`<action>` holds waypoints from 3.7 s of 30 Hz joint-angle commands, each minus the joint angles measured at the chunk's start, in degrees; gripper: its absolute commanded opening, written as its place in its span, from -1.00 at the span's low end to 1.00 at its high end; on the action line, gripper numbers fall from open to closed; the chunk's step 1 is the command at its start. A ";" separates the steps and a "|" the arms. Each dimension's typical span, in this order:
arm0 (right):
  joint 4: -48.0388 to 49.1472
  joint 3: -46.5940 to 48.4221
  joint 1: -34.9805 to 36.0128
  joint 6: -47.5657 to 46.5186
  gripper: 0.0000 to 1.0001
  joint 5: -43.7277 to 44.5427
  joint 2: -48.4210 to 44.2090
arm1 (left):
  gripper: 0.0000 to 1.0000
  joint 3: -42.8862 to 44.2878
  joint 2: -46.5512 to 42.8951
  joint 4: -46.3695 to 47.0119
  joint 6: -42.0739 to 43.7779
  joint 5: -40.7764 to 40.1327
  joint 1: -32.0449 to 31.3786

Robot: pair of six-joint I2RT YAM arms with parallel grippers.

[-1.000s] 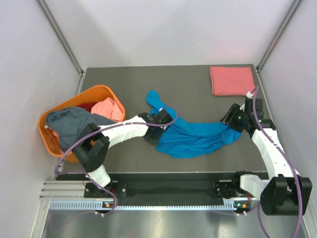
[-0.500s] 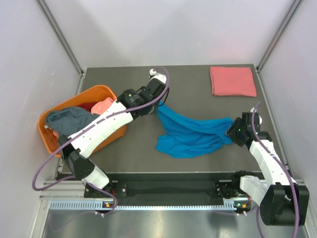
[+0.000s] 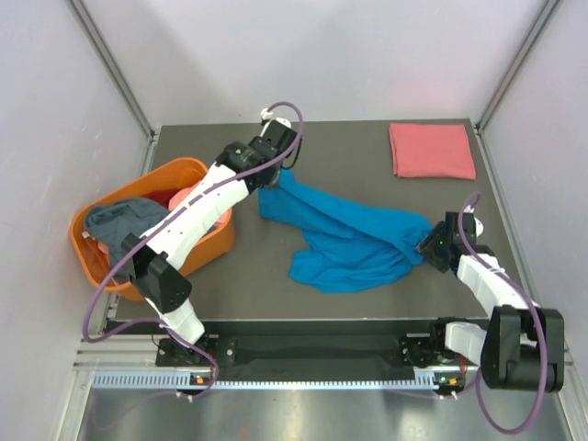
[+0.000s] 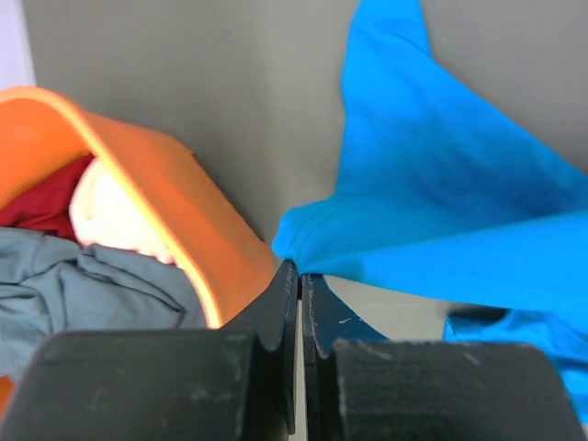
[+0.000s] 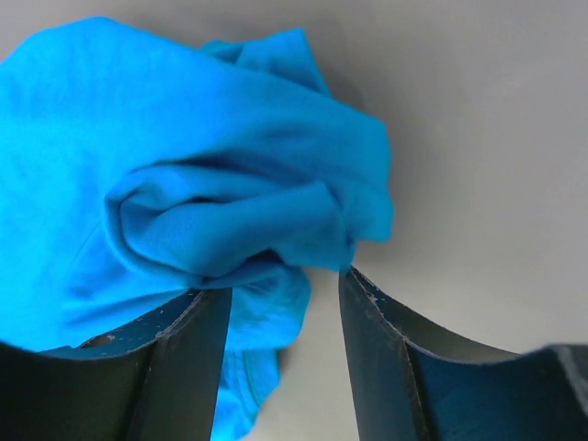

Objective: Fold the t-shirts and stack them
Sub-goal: Flatten the tshirt out

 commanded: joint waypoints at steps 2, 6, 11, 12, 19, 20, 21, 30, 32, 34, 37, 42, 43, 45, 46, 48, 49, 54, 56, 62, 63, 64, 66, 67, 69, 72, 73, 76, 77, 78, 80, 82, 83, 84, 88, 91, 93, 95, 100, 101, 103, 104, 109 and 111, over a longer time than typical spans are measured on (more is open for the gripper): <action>9.69 0.55 -0.62 0.48 -0.05 -4.76 5.14 | -1.00 4.31 -0.82 -0.63 2.10 -0.67 1.52; 9.62 3.01 -0.54 -0.13 -0.50 -5.03 6.39 | -1.00 4.31 -0.55 -0.89 2.36 -0.67 1.87; 0.87 7.49 -0.54 -2.94 -1.00 -1.18 -1.23 | -1.00 4.75 -1.34 -2.03 2.71 -1.01 1.87; -1.17 9.59 -0.54 -3.12 -1.00 -0.12 -2.48 | -1.00 4.84 -1.60 -2.21 2.80 -1.28 1.87; -13.39 13.65 -0.62 -4.79 -0.85 0.86 -9.26 | -1.00 4.67 -5.73 -2.30 4.38 3.63 1.79; -14.54 14.09 -0.62 -5.05 -0.85 0.86 -9.95 | -1.00 3.97 -7.04 -2.04 4.30 6.17 1.79; -15.51 14.70 -0.71 -5.32 -0.86 0.86 -10.48 | -1.00 3.44 -7.84 -1.86 4.47 7.67 1.79; -18.17 16.91 -0.62 -6.90 -0.88 -5.43 -14.97 | -1.00 -6.66 -16.11 3.67 5.35 12.87 1.70; -13.69 16.47 -0.36 -6.82 -0.88 -10.71 -13.05 | -1.00 -10.44 -16.11 5.25 5.09 12.70 1.78; -10.62 16.29 1.30 -5.06 -0.88 -12.67 -10.16 | -1.00 -14.30 -15.15 7.27 4.74 12.26 2.66; -8.15 16.29 7.97 -3.65 -0.85 -12.07 -7.34 | -1.00 -17.03 -12.52 7.89 4.65 11.65 4.77; -11.54 16.29 14.40 -4.17 -0.40 -8.64 -3.64 | -1.00 -17.49 -9.69 8.33 5.00 10.24 5.74; -12.96 16.46 14.32 -4.18 -0.32 -7.41 -3.46 | -1.00 -17.31 -9.26 8.42 4.74 9.54 5.74; -16.73 17.25 13.97 -4.35 -0.19 -2.06 -4.50 | -1.00 -16.87 -8.55 8.33 4.47 6.90 5.83; -17.53 17.25 13.53 -4.35 -0.17 -0.73 -5.03 | -1.00 -16.87 -8.20 8.25 4.30 6.37 5.92; -18.16 16.21 11.17 -4.27 -0.18 0.51 -6.09 | -1.00 -16.78 -7.94 8.33 3.95 6.89 5.92; -18.16 15.42 10.20 -4.18 -0.19 0.60 -7.05 | -1.00 -17.04 -7.76 8.59 3.68 8.29 5.83; -16.05 9.70 6.94 -4.09 -0.55 1.39 -9.08 | -1.00 -18.28 -6.71 10.44 3.33 11.20 5.83; -15.09 7.24 6.85 -3.65 -0.58 1.74 -10.48 | -1.00 -17.75 -6.18 10.18 3.33 11.38 5.83; -3.51 1.26 6.24 -1.89 -0.34 1.65 -10.23 | -1.00 -14.94 -4.77 10.53 3.15 11.82 5.92; -2.00 1.08 6.14 -1.89 -0.30 1.57 -9.27 | -1.00 -13.46 -4.07 10.27 3.24 10.77 5.83; -0.59 1.26 6.06 -2.07 -0.27 1.74 -8.56 | -1.00 -12.57 -3.72 10.18 3.24 9.98 5.92; 2.92 2.05 5.88 -2.33 -0.24 1.92 -5.68 | -1.00 -9.94 -2.57 10.70 3.33 7.79 6.00; 4.50 2.40 5.88 -2.59 -0.25 1.57 -4.26 | -1.00 -9.06 -2.22 11.40 3.24 7.16 6.35; 7.85 3.36 5.70 -2.86 -0.34 1.48 0.64 | -1.00 -7.12 -1.26 13.16 3.24 6.37 7.40; 10.75 6.35 5.79 -4.79 -0.70 2.18 6.71 | -1.00 -4.40 1.19 18.60 3.15 8.20 11.79; 11.11 8.36 5.53 -5.92 -0.85 3.05 7.87 | -1.00 -3.43 2.16 20.79 3.15 10.39 14.15; 7.97 13.54 5.09 -7.25 -1.00 5.59 10.87 | -1.00 0.00 6.56 24.05 4.56 11.64 16.72; 6.55 14.87 5.09 -7.34 -1.00 6.91 11.13 | -1.00 2.27 9.09 24.15 5.60 11.81 16.99; 4.89 17.40 5.09 -7.43 -1.00 8.23 11.48 | -1.00 3.51 10.51 23.89 5.96 11.99 17.69; -0.56 19.97 4.74 -7.61 -1.00 10.61 11.84 | -1.00 6.58 14.28 22.41 6.40 12.78 18.22; -5.12 22.61 4.39 -8.57 -1.00 10.62 11.84 | -1.00 7.65 16.05 21.43 6.41 13.66 18.74; -6.28 23.05 4.21 -8.92 -1.00 10.62 11.40 | -1.00 7.48 16.76 21.25 6.41 13.84 18.84; -7.16 22.88 4.21 -9.27 -1.00 10.36 10.18 | -1.00 6.95 16.76 21.69 6.49 14.36 18.84; -6.65 20.60 1.05 -10.94 -1.00 6.32 6.74 | -1.00 2.30 15.97 25.03 7.28 17.17 18.92; -5.94 20.68 0.09 -12.44 -1.00 6.84 7.00 | -1.00 1.59 16.67 25.12 8.16 19.63 18.92; -7.07 22.69 -0.88 -13.14 -1.00 6.66 10.15 | -1.00 0.71 16.68 26.43 8.51 19.38 19.01; -9.01 24.89 -1.24 -13.23 -1.00 7.89 13.92 | -1.00 0.01 17.11 27.05 8.95 19.11 19.01; -10.77 30.17 -2.73 -13.23 -0.78 8.07 21.32 | -1.00 1.49 19.48 27.58 9.13 21.65 19.01; -10.69 30.96 -2.82 -13.58 -0.73 7.89 22.72 | -1.00 2.02 19.92 26.89 8.78 21.31 19.01; -12.26 33.59 -3.08 -13.32 -0.51 7.72 22.83 | -1.00 3.52 21.15 24.69 7.81 20.17 19.01; -12.88 34.47 -3.17 -12.88 -0.43 7.63 22.30 | -1.00 3.61 21.33 24.42 7.73 19.99 19.01; -13.24 30.36 -4.05 -7.44 -0.26 2.98 17.47 | -1.00 2.47 21.16 24.77 7.90 20.51 19.01; -10.97 25.71 -4.58 -6.38 -0.28 0.35 15.80 | -1.00 1.77 20.81 25.12 7.99 21.57 19.01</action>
